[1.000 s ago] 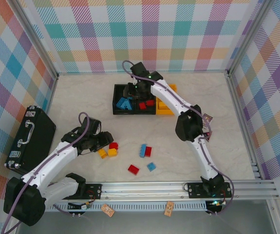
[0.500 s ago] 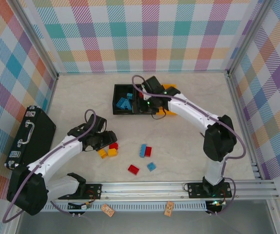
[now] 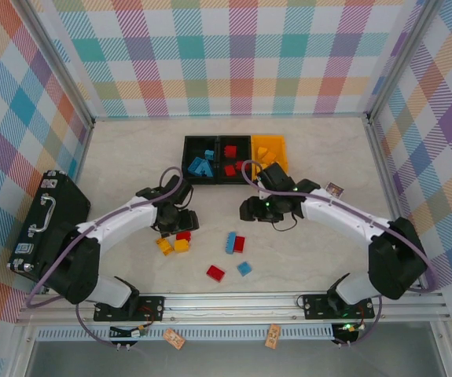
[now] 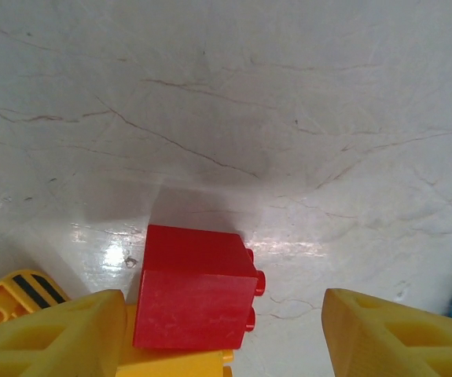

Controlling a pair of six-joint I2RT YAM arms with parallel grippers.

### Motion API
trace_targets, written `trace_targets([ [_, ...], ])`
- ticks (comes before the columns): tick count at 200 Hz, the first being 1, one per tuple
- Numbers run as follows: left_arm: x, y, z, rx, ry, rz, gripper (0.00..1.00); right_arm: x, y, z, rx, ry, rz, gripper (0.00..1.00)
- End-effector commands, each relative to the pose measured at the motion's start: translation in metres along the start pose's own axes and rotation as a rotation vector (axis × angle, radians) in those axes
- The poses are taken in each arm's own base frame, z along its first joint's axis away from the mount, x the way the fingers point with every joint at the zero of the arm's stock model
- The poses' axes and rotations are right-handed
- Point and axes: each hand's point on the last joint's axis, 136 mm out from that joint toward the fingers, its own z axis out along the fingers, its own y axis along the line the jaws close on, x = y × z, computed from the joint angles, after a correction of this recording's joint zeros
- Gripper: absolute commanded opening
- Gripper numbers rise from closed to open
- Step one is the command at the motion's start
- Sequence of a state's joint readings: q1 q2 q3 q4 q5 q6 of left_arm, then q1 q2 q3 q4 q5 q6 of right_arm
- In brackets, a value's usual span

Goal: Sort the legos into containers by color
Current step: Pick up the lego from the center of the table, then place the lego in the container.

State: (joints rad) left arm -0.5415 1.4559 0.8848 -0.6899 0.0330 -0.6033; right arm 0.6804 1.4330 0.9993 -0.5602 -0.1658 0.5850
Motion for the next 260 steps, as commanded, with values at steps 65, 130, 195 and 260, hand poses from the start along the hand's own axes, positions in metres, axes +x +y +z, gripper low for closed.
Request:
trace_targets([
  [65,0.0,0.0,0.017,-0.106,0.037,0.077,0.46,0.008,-0.005,-0.003,-0.002,-0.022,0.046,0.55],
  [130,-0.02,-0.026,0.004,-0.049,0.002,0.089,0.37,0.012,-0.007,-0.012,-0.01,-0.048,0.049,0.55],
  [195,-0.064,-0.094,-0.011,0.047,-0.079,0.113,0.37,0.02,-0.019,-0.025,-0.012,-0.088,0.064,0.57],
  [260,-0.115,-0.157,-0.025,0.128,-0.172,0.128,0.37,0.022,-0.038,-0.033,0.006,-0.101,0.08,0.58],
])
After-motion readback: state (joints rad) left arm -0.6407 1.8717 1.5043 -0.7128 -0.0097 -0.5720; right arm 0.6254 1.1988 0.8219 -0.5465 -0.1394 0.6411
